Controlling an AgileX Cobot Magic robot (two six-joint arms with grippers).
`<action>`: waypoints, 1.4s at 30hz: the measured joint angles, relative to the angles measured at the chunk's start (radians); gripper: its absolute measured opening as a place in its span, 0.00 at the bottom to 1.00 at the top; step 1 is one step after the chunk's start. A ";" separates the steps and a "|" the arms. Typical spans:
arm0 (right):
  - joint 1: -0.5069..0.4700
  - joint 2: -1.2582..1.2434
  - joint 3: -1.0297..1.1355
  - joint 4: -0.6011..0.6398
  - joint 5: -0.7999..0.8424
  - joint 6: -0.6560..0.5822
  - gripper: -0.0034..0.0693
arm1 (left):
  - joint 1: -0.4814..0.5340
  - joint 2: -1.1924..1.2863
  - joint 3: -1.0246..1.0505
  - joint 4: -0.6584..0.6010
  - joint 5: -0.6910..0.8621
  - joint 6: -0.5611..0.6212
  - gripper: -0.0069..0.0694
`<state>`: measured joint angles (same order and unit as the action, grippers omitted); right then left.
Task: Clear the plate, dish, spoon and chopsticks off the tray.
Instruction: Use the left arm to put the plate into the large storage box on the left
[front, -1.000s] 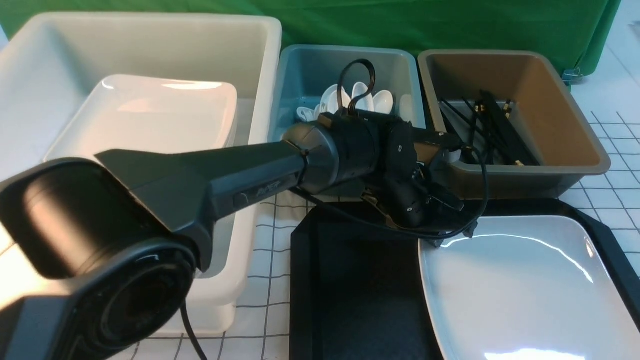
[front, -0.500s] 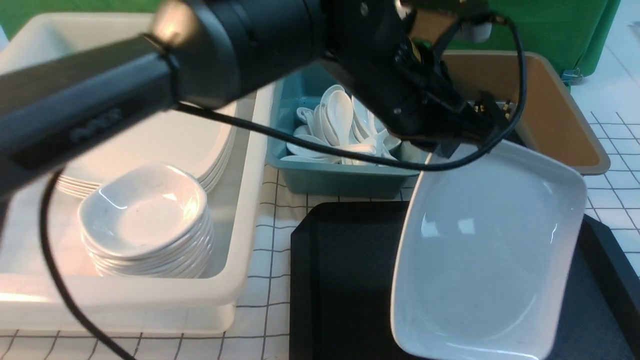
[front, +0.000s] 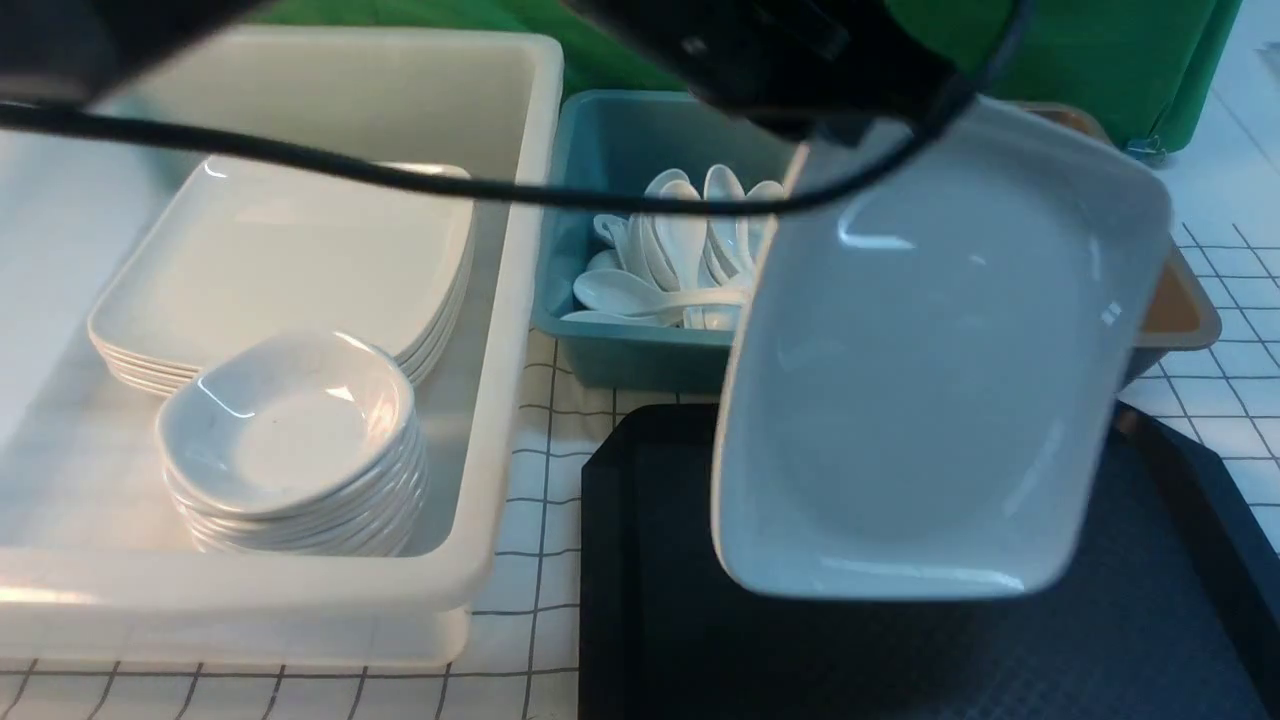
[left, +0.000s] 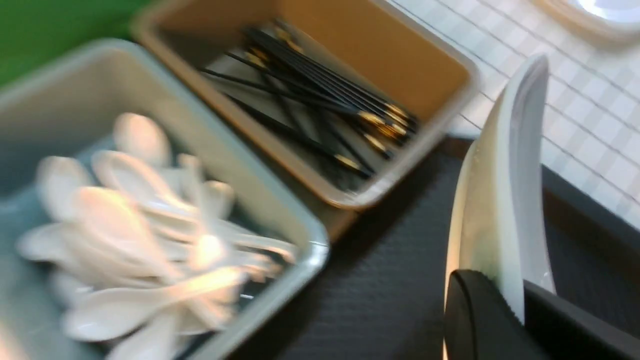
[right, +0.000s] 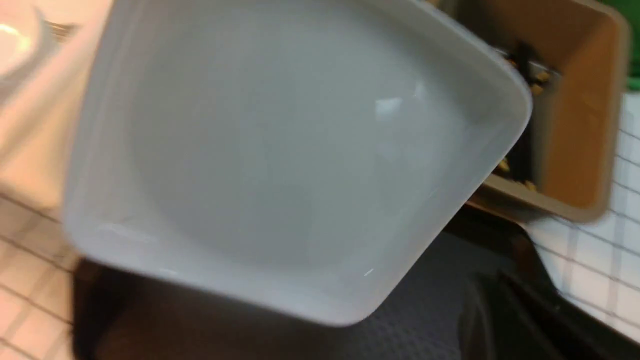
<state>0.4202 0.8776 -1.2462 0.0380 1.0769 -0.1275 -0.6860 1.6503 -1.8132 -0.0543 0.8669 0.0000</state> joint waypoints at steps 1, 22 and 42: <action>0.000 0.000 -0.009 0.020 -0.008 -0.013 0.05 | 0.018 -0.014 0.000 0.003 0.001 -0.007 0.12; 0.213 0.457 -0.420 0.266 -0.006 -0.217 0.05 | 1.089 -0.122 0.255 -0.597 -0.155 0.102 0.12; 0.327 0.763 -0.742 0.253 0.035 -0.210 0.05 | 1.084 0.027 0.674 -1.097 -0.555 0.443 0.13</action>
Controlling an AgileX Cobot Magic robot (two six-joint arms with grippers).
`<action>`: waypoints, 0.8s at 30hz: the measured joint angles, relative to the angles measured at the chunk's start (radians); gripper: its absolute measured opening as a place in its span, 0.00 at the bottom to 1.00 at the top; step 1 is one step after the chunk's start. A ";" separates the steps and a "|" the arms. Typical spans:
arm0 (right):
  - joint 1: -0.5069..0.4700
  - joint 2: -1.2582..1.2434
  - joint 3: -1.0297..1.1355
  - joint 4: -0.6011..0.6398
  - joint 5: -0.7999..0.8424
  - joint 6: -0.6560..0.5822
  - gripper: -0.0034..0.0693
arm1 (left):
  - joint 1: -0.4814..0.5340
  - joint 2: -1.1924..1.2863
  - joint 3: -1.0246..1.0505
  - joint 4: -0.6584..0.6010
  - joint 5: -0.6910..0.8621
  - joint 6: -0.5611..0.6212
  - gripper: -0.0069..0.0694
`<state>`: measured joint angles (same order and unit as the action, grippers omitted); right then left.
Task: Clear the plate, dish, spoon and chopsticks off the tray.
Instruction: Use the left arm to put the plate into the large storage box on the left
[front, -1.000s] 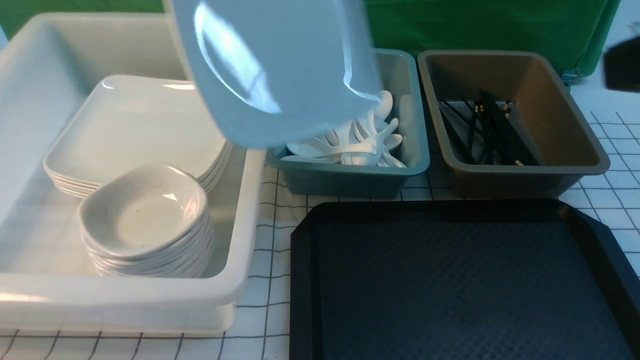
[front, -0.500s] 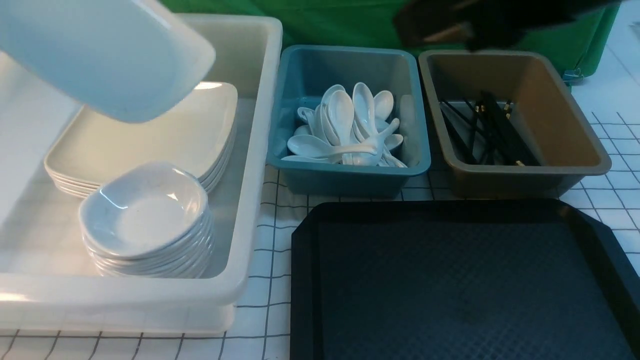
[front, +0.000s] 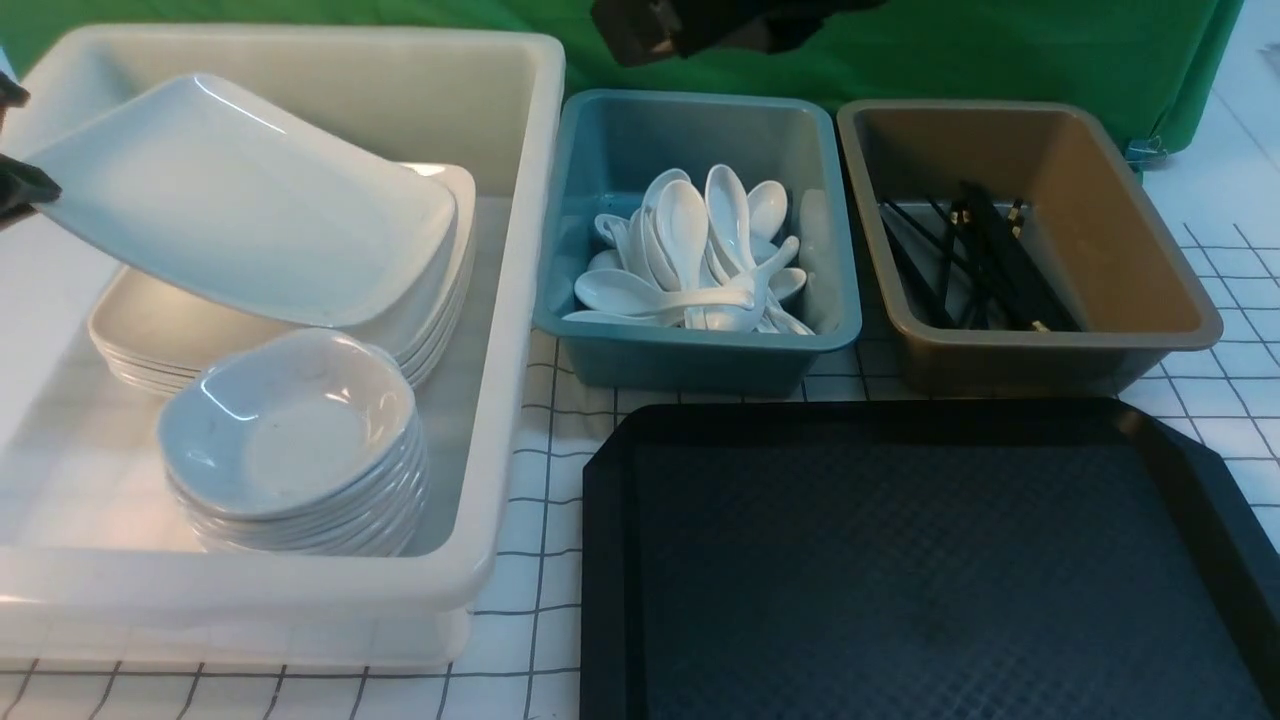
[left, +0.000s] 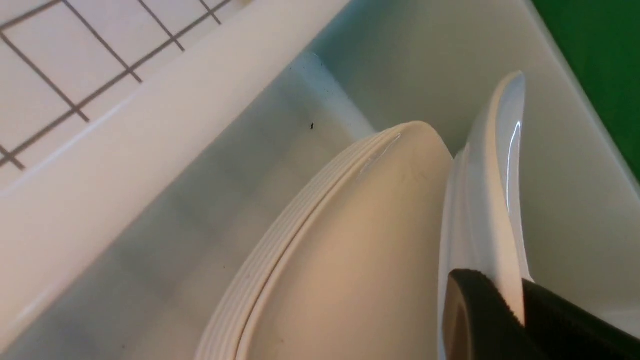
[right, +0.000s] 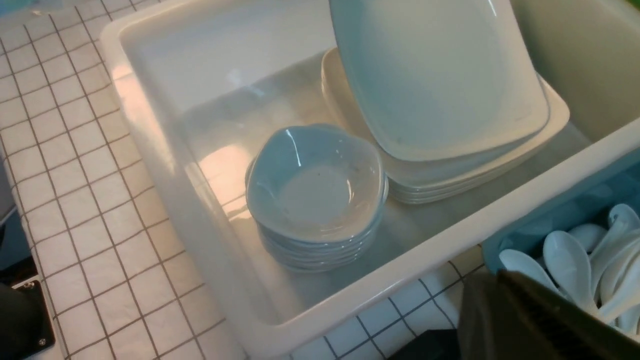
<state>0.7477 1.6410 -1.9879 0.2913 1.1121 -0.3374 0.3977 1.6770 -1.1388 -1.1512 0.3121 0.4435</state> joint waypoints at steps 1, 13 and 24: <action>0.000 0.001 -0.001 0.000 0.003 0.001 0.05 | -0.002 0.001 0.000 0.000 -0.005 0.000 0.13; 0.000 0.002 -0.004 0.000 0.004 0.026 0.05 | -0.002 0.037 -0.001 0.190 0.028 -0.009 0.41; 0.000 0.002 -0.004 0.000 -0.002 0.046 0.06 | -0.002 0.001 -0.032 0.401 0.080 -0.024 0.76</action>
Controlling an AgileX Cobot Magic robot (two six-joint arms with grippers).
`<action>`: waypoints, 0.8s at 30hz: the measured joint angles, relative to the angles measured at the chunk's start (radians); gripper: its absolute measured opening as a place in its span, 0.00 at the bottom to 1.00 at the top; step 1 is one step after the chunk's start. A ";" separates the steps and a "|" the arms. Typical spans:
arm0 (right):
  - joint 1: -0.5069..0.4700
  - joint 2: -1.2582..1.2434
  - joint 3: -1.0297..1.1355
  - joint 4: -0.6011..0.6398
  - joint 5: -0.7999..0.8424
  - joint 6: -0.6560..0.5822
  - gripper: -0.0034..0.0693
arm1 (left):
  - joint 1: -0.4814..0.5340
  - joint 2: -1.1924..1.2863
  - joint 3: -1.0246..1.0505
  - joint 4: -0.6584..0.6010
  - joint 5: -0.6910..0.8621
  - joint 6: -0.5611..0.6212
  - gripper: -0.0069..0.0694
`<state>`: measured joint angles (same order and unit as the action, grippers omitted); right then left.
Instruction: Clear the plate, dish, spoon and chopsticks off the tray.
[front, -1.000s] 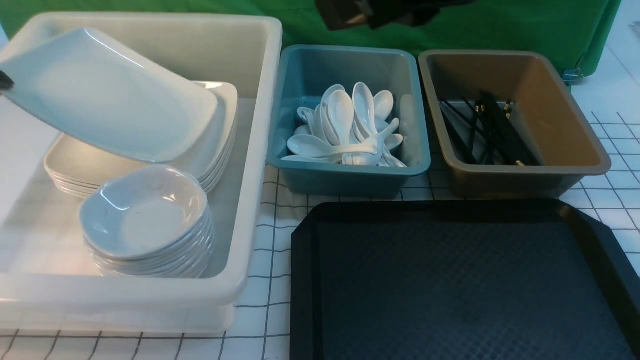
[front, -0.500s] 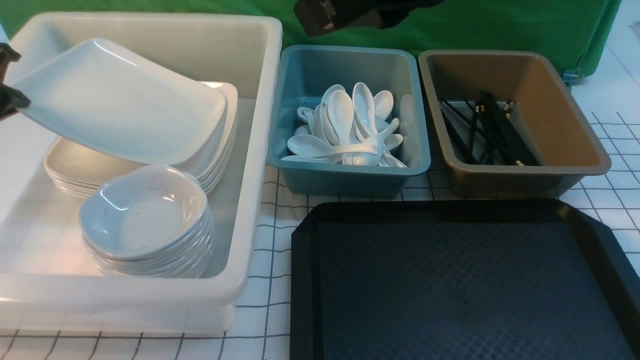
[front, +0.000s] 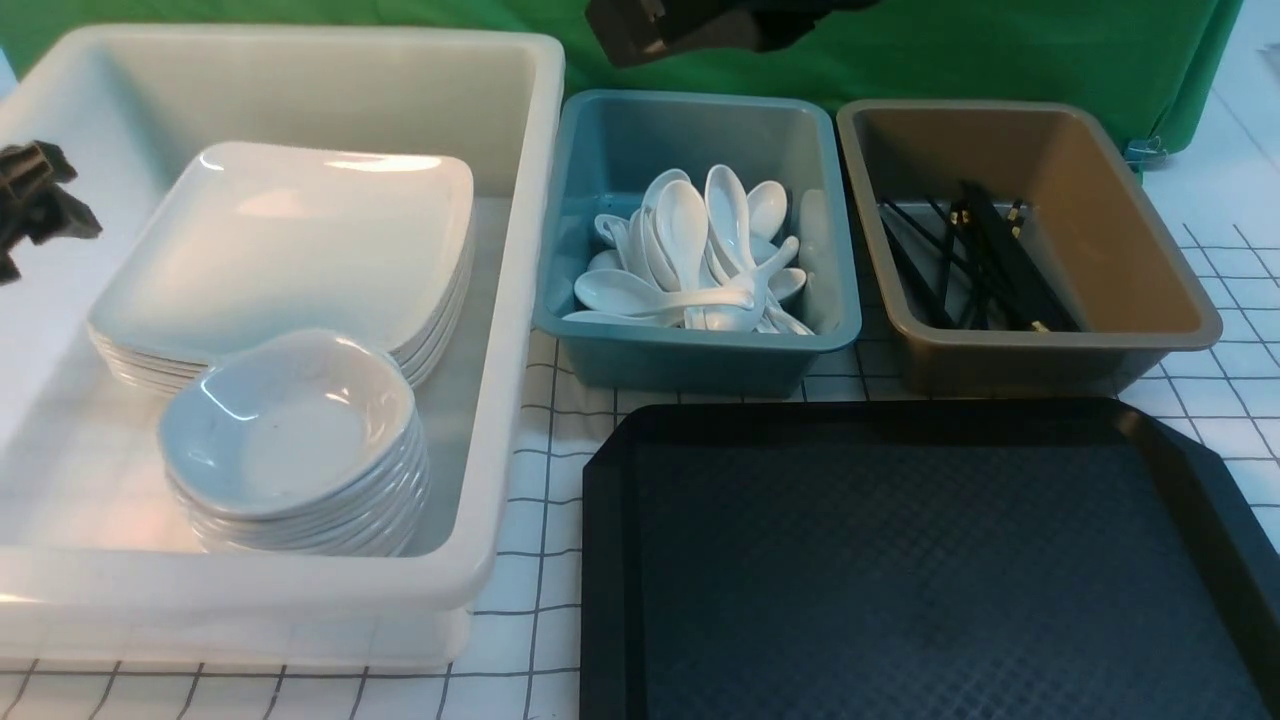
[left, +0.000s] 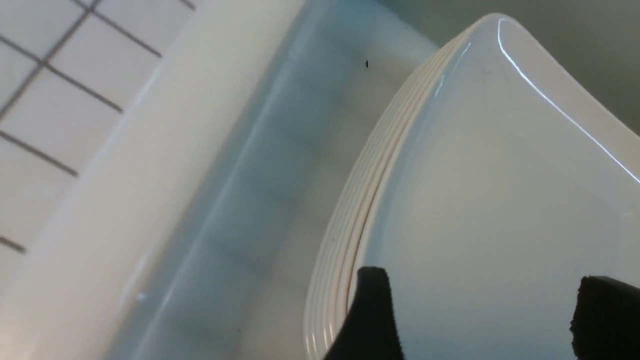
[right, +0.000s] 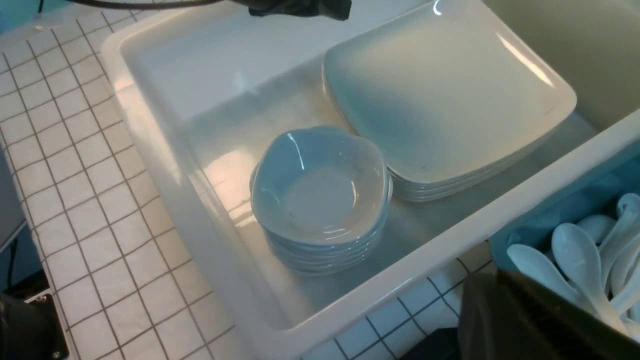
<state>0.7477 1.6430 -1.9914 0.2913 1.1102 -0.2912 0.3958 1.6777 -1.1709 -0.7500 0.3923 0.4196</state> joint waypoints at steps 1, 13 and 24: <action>0.000 0.000 0.000 0.000 0.000 0.000 0.06 | 0.000 -0.013 -0.009 0.022 0.000 -0.010 0.76; 0.000 -0.034 0.000 -0.291 -0.006 0.189 0.06 | -0.226 -0.272 -0.171 0.043 0.342 0.123 0.12; 0.000 -0.352 0.157 -0.671 0.097 0.453 0.10 | -0.716 -0.668 -0.097 0.222 0.421 -0.005 0.08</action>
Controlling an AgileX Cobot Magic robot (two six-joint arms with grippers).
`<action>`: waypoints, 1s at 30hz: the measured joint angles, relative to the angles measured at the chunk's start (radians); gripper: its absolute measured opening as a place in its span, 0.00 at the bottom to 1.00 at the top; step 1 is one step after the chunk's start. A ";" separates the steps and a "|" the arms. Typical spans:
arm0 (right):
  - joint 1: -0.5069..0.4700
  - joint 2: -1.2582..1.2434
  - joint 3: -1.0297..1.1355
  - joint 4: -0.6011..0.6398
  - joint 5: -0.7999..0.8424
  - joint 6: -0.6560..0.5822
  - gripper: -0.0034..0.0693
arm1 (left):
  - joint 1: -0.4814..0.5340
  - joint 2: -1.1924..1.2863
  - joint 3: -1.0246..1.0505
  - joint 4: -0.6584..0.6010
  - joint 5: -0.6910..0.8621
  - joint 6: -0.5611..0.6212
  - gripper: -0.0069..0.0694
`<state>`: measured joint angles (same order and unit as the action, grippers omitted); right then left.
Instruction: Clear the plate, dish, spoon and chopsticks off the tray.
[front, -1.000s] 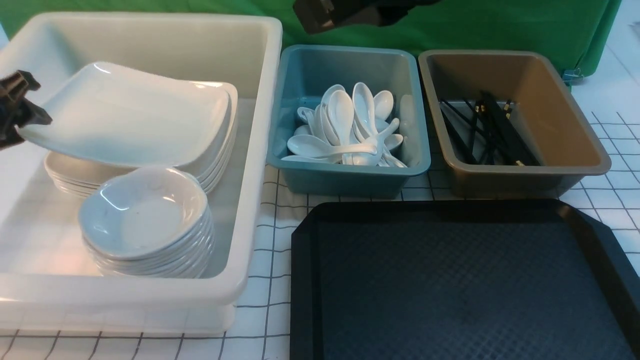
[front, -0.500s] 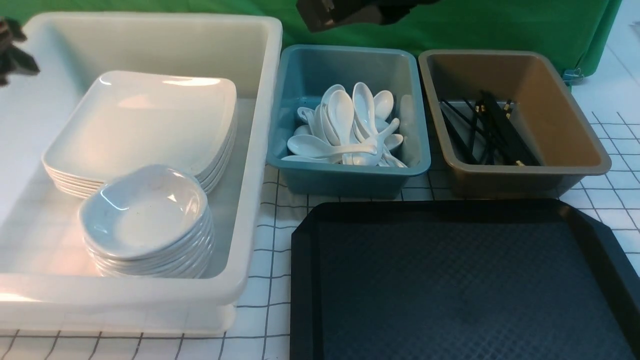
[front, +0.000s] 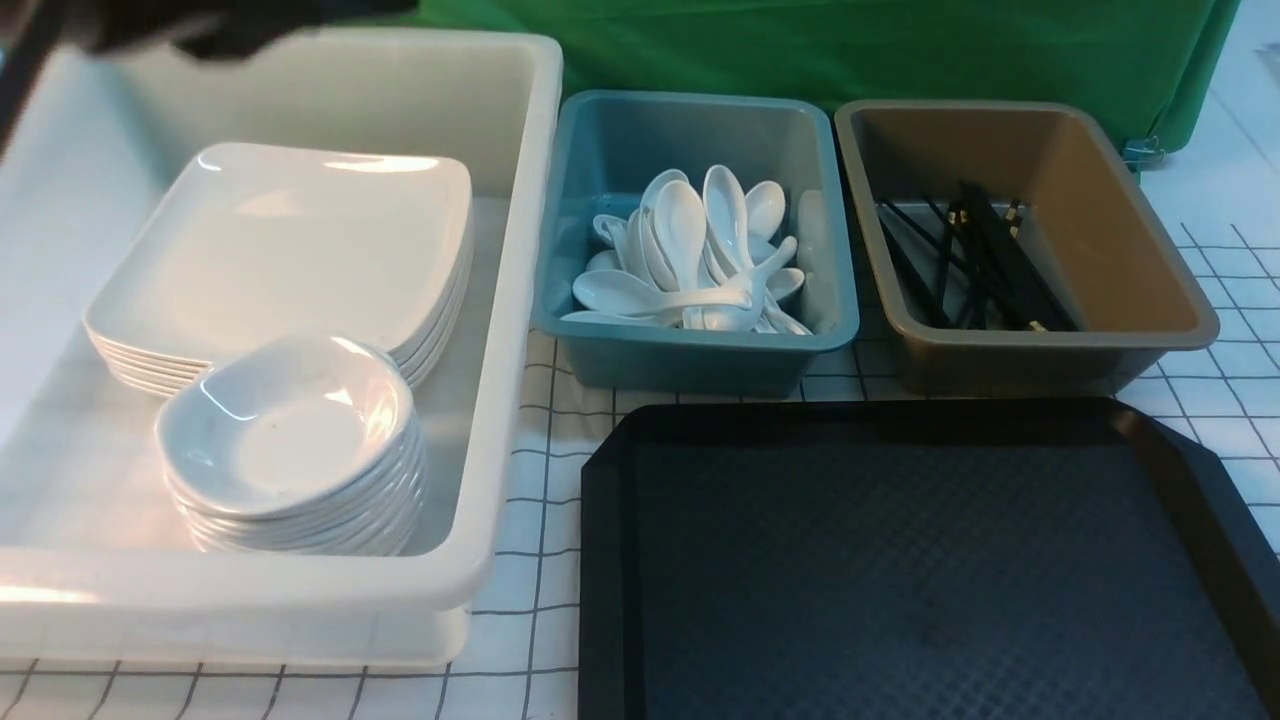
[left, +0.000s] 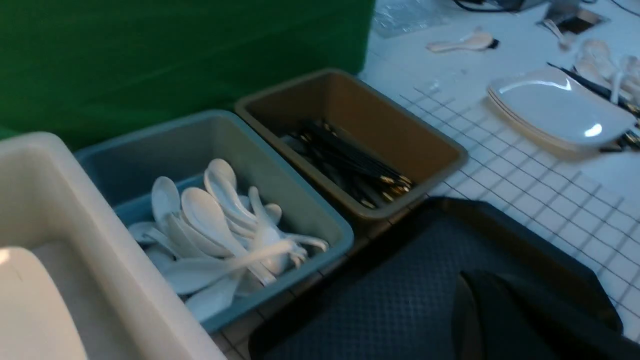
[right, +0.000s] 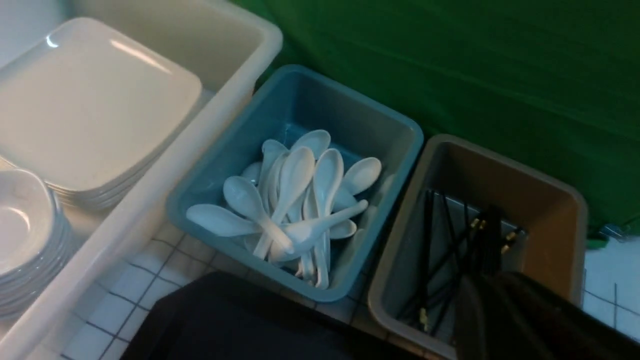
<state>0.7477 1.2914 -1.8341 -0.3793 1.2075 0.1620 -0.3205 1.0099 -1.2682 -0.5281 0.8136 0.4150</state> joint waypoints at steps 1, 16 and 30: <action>0.000 -0.050 0.049 -0.002 -0.010 0.010 0.10 | -0.027 -0.031 0.032 0.033 0.003 -0.038 0.08; 0.000 -1.031 1.194 -0.013 -0.799 0.173 0.12 | -0.082 -0.652 0.738 0.152 -0.317 -0.233 0.09; 0.000 -1.292 1.442 -0.009 -1.104 0.178 0.22 | -0.082 -0.735 0.901 0.140 -0.465 -0.262 0.09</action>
<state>0.7477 -0.0008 -0.3925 -0.3887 0.1034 0.3398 -0.4022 0.2751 -0.3667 -0.3883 0.3482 0.1535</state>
